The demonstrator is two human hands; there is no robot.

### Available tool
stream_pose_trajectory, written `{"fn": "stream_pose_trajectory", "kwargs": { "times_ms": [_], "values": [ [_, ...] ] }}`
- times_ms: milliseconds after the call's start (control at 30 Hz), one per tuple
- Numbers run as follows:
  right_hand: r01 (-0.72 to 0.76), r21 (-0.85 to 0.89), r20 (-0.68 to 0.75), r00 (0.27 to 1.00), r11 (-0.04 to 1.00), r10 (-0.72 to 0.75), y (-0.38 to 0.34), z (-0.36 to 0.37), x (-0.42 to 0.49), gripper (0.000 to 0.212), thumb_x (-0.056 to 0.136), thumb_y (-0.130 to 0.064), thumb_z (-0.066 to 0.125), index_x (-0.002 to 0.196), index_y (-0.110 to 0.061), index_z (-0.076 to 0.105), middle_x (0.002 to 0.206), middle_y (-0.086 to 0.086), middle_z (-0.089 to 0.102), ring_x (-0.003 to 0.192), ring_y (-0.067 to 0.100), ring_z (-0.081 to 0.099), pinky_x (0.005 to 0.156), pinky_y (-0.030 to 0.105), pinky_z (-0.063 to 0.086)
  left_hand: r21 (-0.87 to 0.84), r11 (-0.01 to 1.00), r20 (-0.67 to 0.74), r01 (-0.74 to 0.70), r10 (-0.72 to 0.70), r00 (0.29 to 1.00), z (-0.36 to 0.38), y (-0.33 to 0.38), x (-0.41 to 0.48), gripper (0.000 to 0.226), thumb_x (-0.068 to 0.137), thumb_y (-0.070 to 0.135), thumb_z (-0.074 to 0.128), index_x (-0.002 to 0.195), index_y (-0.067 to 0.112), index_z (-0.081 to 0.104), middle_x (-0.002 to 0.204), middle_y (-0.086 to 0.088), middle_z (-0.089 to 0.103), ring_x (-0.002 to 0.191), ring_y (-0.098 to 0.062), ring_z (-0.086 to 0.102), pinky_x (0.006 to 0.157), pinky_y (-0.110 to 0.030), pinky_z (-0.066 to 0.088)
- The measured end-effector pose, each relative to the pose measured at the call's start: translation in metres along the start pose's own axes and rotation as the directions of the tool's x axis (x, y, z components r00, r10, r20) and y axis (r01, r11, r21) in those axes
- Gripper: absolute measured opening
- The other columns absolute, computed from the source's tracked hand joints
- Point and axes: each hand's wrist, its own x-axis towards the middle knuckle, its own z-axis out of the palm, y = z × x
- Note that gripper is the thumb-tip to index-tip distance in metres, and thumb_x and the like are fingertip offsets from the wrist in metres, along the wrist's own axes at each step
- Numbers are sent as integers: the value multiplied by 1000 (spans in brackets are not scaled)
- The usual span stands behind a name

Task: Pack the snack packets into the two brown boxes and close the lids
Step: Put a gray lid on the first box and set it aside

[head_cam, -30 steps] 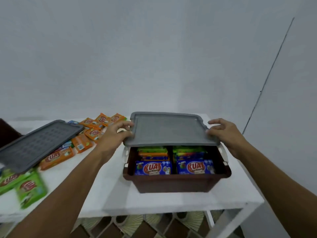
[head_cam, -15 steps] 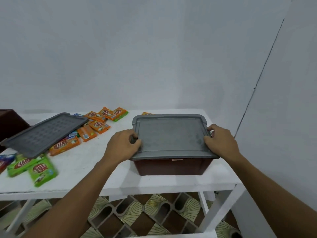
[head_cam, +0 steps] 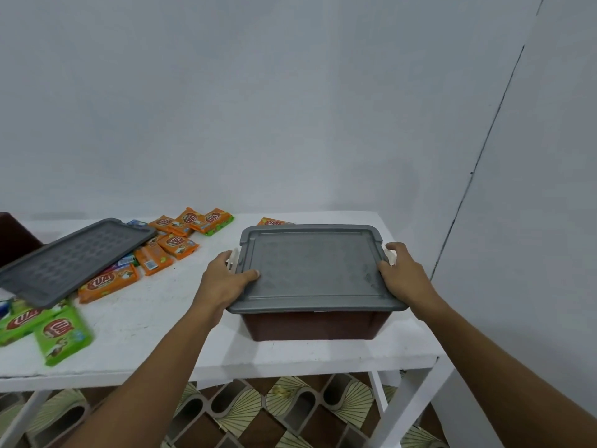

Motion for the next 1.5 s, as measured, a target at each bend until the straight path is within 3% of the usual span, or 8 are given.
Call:
{"fn": "stream_pose_trajectory", "kwargs": {
  "times_ms": [167, 300, 467, 700, 1200, 1300, 1400, 1500],
  "values": [
    [-27, -90, -1, 1000, 996, 27, 0, -2, 17, 51, 100, -33, 43, 146, -20, 25, 130, 19, 55, 103, 33, 56, 82, 37, 44, 111, 988, -27, -110, 114, 993, 10, 9, 2, 72, 83, 29, 75, 145, 20, 41, 146, -9, 45, 127, -29, 49, 102, -43, 46],
    [-38, -135, -29, 999, 990, 35, 0, -5, 29, 48, 99, -35, 47, 140, -13, 35, 128, 18, 56, 100, 32, 56, 79, 34, 42, 209, 958, -34, -199, 210, 977, 17, 20, 5, 65, 84, 29, 73, 143, 16, 48, 145, -6, 49, 128, -25, 50, 103, -37, 42],
    [-25, -179, -103, 995, 984, 7, 7, -6, 41, 37, 95, -39, 52, 123, -16, 45, 113, 13, 63, 85, 27, 55, 74, 35, 46, 164, 965, -62, -204, 217, 974, 25, 24, 16, 54, 89, 28, 65, 140, 16, 52, 142, -8, 53, 123, -26, 53, 102, -38, 43],
    [168, -342, -52, 979, 924, -198, 4, -6, 41, 45, 96, -54, 43, 125, -20, 49, 132, 4, 58, 110, 26, 59, 93, 40, 48, 82, 977, -109, -197, 205, 973, 31, 16, 28, 37, 103, 23, 41, 137, 21, 55, 146, -3, 49, 131, -24, 47, 110, -40, 36],
    [168, -373, -119, 967, 912, -227, 8, -15, 81, 43, 93, -45, 57, 124, -17, 55, 129, 4, 59, 114, 25, 56, 98, 46, 46, 110, 973, -131, -203, 217, 967, 56, 36, 57, 35, 101, 19, 45, 132, 19, 60, 136, -9, 57, 121, -28, 55, 107, -44, 43],
    [173, -447, -118, 961, 877, -250, 2, -17, 94, 42, 94, -45, 54, 124, -16, 57, 128, 5, 59, 115, 27, 54, 97, 47, 43, 197, 955, -118, -223, 249, 961, 60, 42, 72, 36, 100, 23, 45, 131, 21, 61, 135, -8, 59, 119, -28, 56, 105, -42, 44],
    [177, -555, -96, 957, 813, -274, -4, -18, 97, 43, 95, -46, 49, 124, -15, 57, 126, 4, 60, 116, 25, 52, 94, 46, 37, 409, 871, -90, -271, 334, 938, 61, 45, 76, 37, 100, 26, 43, 133, 19, 59, 136, -10, 54, 120, -29, 53, 98, -41, 45],
    [229, -550, -58, 949, 803, -311, -3, -14, 87, 38, 96, -48, 42, 113, -19, 61, 114, 0, 61, 111, 23, 53, 93, 46, 36, 479, 784, 8, -394, 445, 895, 62, 39, 71, 38, 100, 20, 41, 134, 10, 56, 145, -8, 45, 128, -26, 44, 105, -39, 38]
  ]
}}
